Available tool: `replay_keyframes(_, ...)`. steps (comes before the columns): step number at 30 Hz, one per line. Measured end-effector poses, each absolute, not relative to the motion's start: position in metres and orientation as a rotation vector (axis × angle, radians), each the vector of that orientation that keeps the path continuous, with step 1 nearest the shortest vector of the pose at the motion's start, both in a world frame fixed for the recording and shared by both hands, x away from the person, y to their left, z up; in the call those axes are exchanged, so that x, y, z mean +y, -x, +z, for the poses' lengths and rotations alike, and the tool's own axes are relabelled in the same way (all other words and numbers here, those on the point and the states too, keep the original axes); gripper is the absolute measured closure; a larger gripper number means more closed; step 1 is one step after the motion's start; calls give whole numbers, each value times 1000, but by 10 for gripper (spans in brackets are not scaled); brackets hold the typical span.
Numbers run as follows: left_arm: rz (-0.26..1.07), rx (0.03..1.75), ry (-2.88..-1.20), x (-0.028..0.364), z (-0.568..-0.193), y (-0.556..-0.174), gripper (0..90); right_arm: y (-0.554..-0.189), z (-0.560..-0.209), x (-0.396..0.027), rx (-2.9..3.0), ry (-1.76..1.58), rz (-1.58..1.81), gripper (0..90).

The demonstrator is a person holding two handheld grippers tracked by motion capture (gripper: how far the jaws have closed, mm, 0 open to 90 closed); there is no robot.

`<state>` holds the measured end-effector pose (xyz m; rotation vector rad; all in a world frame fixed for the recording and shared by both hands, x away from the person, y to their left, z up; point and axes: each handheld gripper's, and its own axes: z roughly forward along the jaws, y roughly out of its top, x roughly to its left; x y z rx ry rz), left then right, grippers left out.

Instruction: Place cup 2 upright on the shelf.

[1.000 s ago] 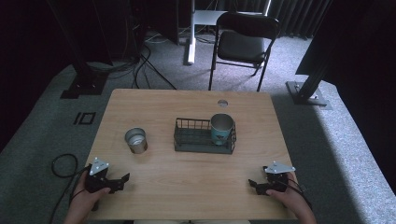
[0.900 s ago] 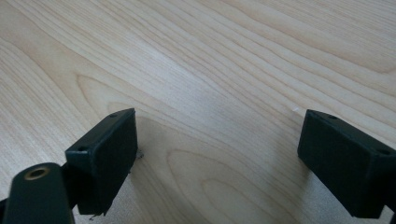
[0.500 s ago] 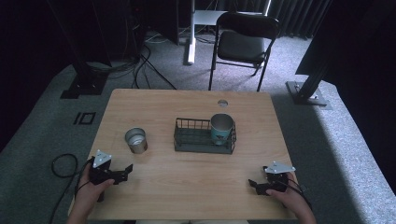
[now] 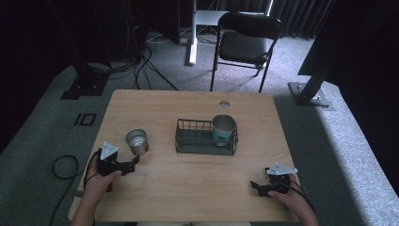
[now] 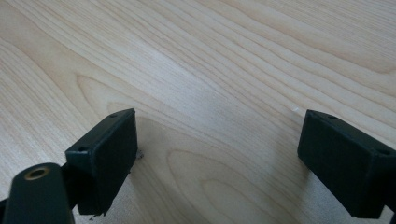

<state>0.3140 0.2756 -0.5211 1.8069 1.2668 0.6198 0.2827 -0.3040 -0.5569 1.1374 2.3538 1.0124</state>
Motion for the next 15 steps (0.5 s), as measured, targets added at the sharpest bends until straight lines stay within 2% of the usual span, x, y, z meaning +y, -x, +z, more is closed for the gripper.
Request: replay_keyframes(15,648,1240,-1777,267,-515,-338,5,-283,-557,-304,2355,-1135,1011,116)
